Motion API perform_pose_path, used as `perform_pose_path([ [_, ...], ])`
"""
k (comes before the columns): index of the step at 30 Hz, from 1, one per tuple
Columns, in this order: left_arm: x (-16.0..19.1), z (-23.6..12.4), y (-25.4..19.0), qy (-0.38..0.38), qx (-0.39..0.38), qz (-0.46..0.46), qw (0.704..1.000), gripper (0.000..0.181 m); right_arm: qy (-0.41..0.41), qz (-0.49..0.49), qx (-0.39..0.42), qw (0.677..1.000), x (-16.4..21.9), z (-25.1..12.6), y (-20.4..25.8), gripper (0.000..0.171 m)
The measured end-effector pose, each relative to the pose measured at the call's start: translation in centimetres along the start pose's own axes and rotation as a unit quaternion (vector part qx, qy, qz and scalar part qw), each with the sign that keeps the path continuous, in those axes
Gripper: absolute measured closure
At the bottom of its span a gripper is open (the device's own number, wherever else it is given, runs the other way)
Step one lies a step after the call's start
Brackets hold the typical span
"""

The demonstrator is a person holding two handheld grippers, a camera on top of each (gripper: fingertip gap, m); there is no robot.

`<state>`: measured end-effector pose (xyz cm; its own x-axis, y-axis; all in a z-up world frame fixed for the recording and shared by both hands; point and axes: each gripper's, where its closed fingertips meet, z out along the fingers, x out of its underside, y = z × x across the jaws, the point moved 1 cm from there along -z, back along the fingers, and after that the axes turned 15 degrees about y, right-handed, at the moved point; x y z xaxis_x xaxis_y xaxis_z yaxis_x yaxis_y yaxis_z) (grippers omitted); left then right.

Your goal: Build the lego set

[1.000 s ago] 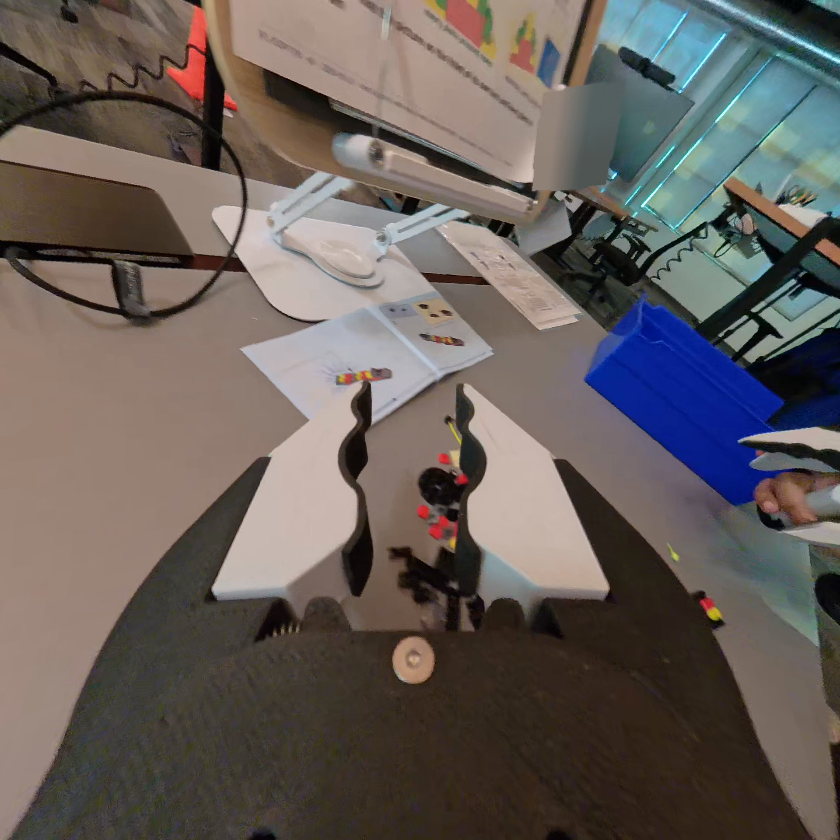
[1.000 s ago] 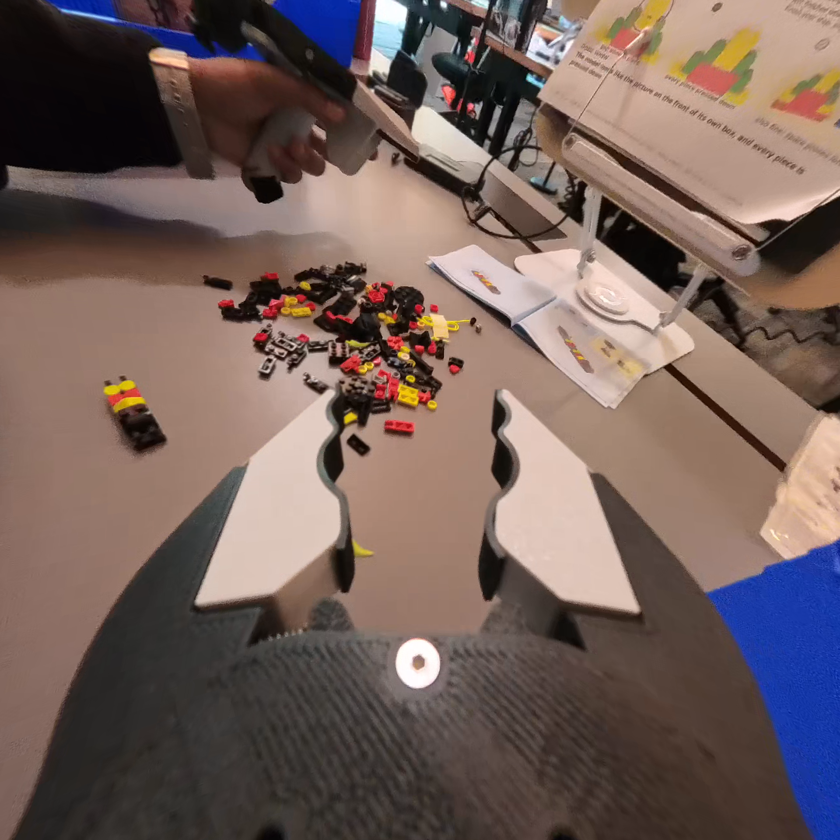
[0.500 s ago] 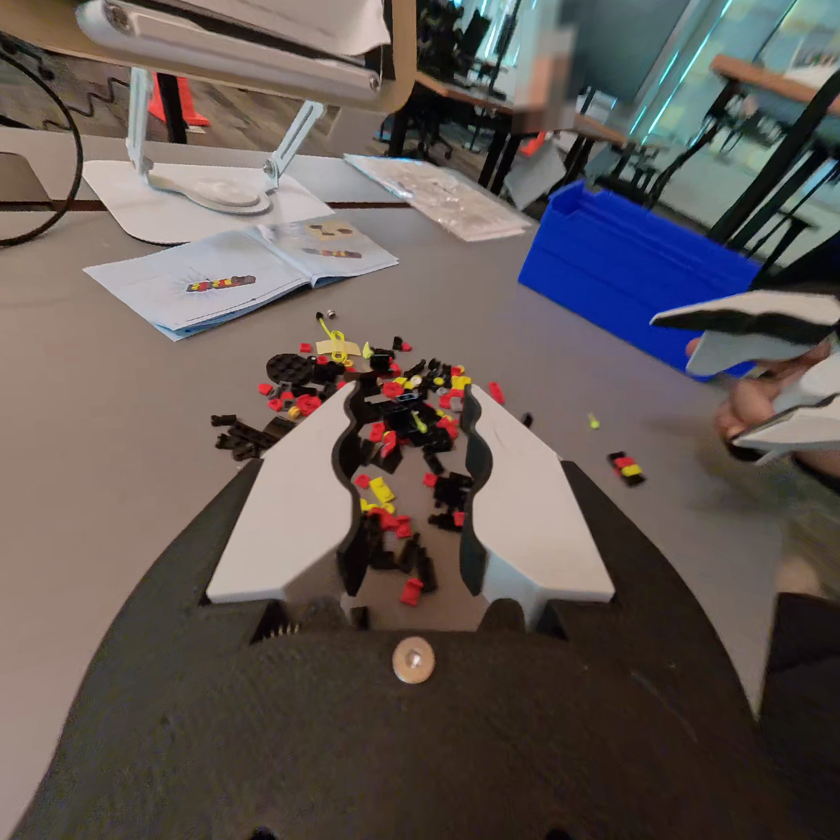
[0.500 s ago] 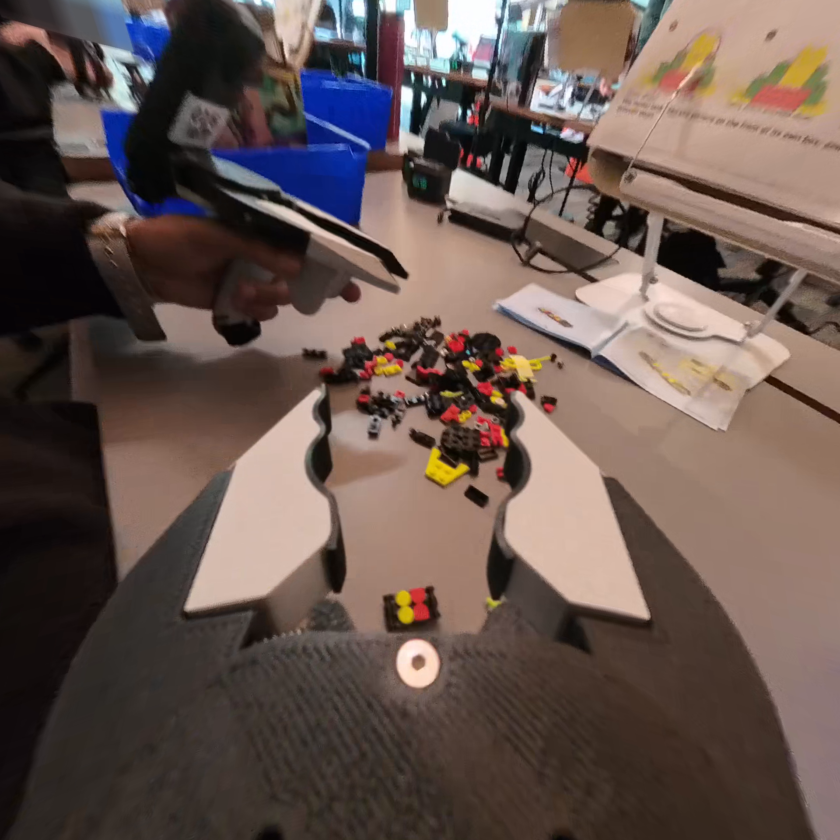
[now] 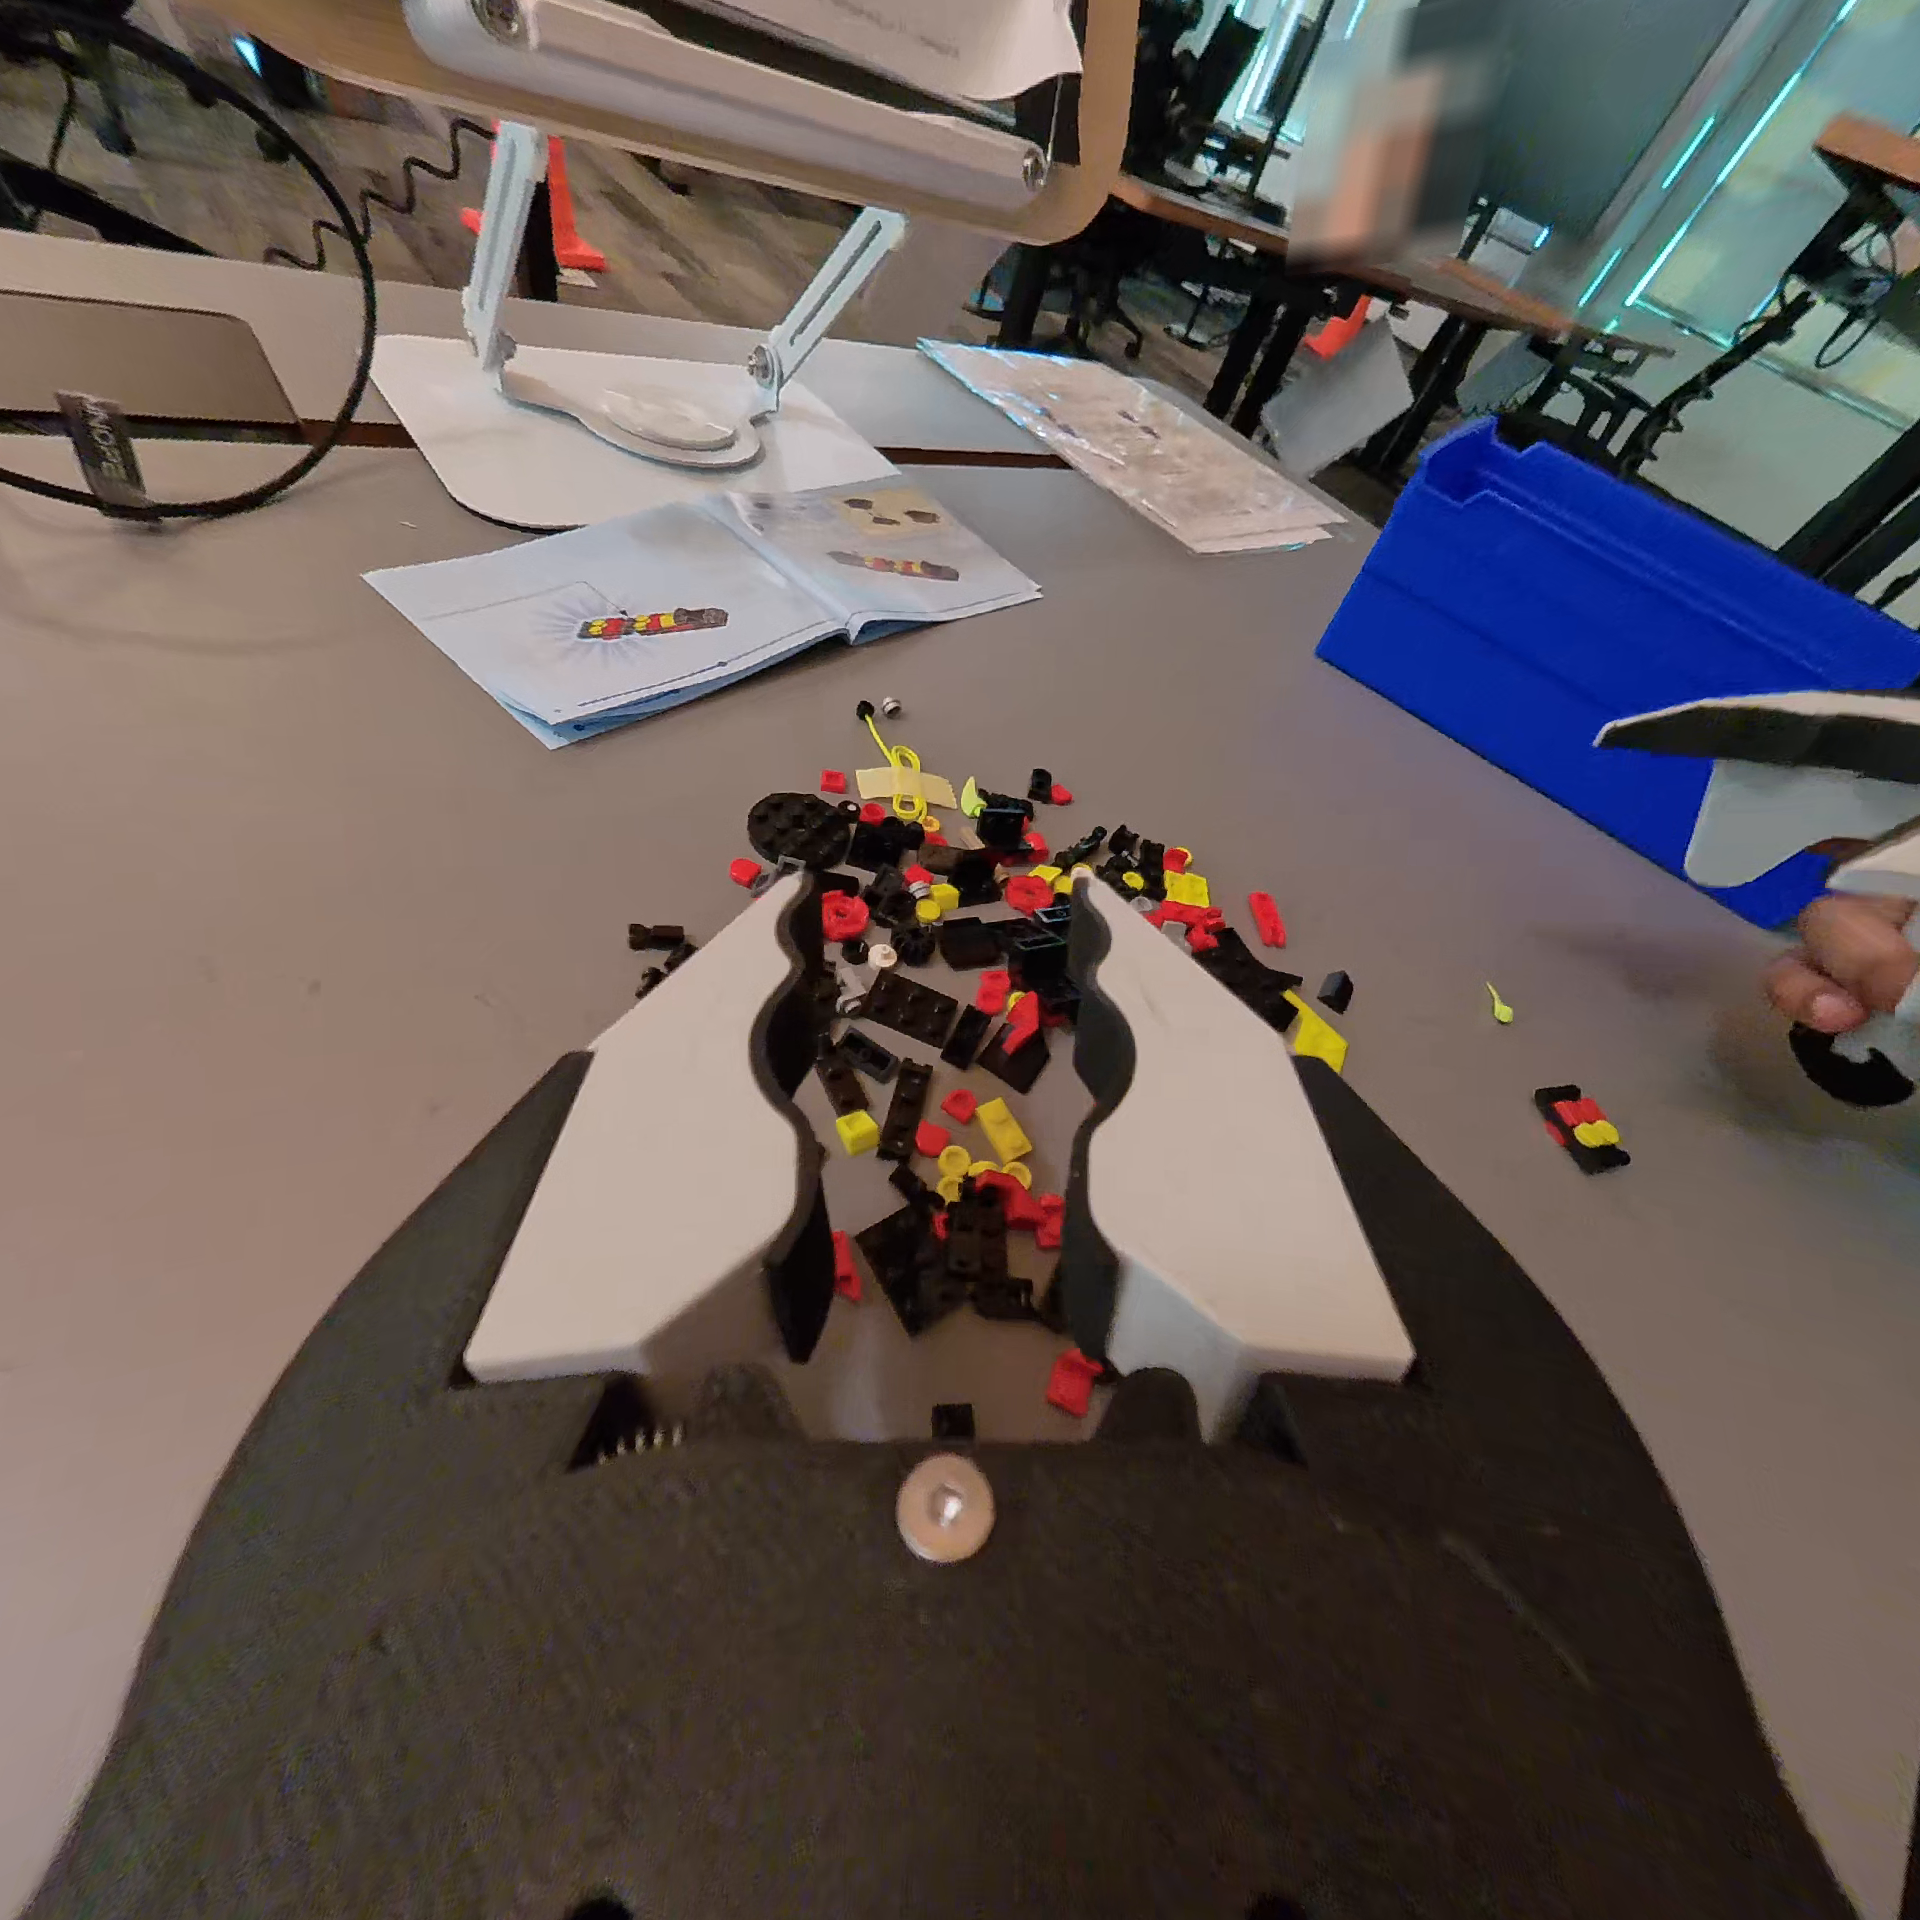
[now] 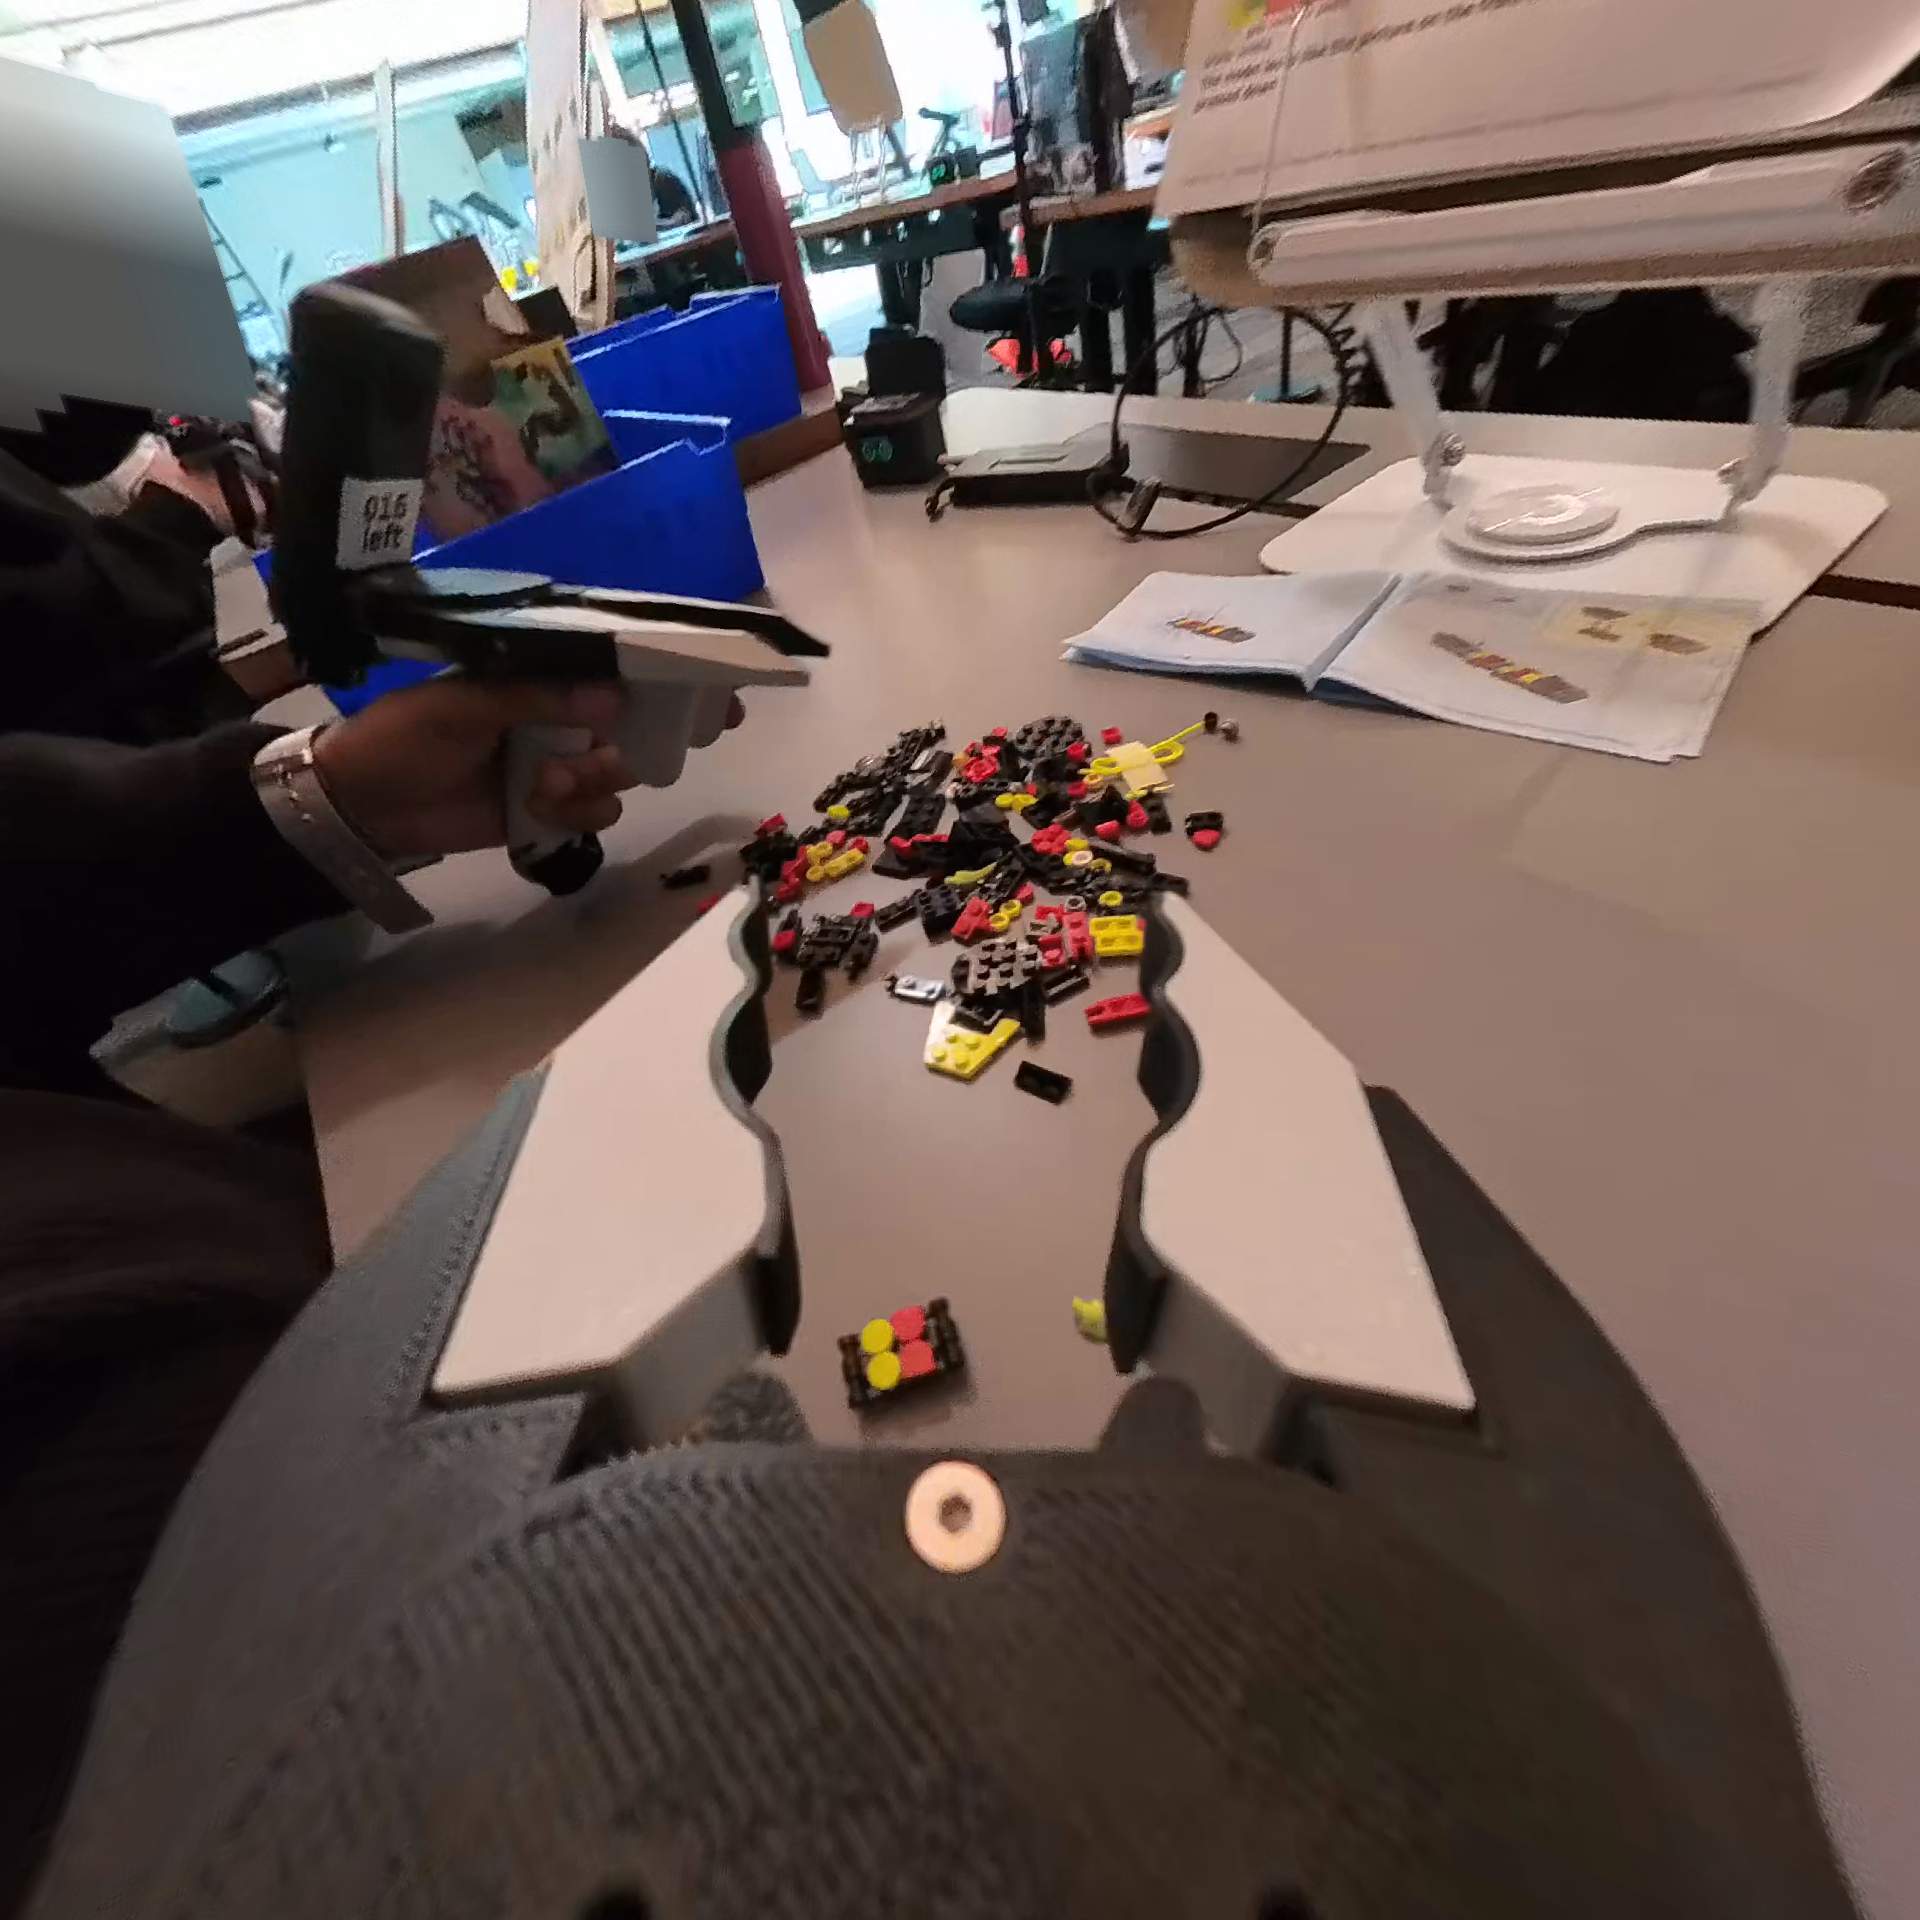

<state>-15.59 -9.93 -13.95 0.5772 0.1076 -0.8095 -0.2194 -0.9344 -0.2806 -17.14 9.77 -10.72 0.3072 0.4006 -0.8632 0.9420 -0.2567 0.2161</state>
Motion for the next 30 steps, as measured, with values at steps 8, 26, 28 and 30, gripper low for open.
perform_pose_path([
  [8, 0.2, -1.3, 1.1, -0.014, -0.015, -0.017, 1.0, 0.139, 0.018, 0.016, 0.009, 1.0, 0.2, 1.8, -2.4, 0.097],
  [26, -6.1, 7.3, 10.1, 0.029, 0.006, -0.2, 0.979, 0.135, 0.089, 0.044, 0.162, 0.982, -7.4, 12.3, -19.6, 0.094],
  [28, -6.1, 9.2, 11.2, 0.054, -0.012, -0.188, 0.981, 0.135, 0.1, 0.075, 0.145, 0.981, -7.5, 14.3, -21.6, 0.095],
  [30, -6.4, 10.7, 12.0, 0.066, -0.023, -0.173, 0.982, 0.135, 0.115, 0.085, 0.155, 0.978, -7.4, 15.8, -23.8, 0.091],
])
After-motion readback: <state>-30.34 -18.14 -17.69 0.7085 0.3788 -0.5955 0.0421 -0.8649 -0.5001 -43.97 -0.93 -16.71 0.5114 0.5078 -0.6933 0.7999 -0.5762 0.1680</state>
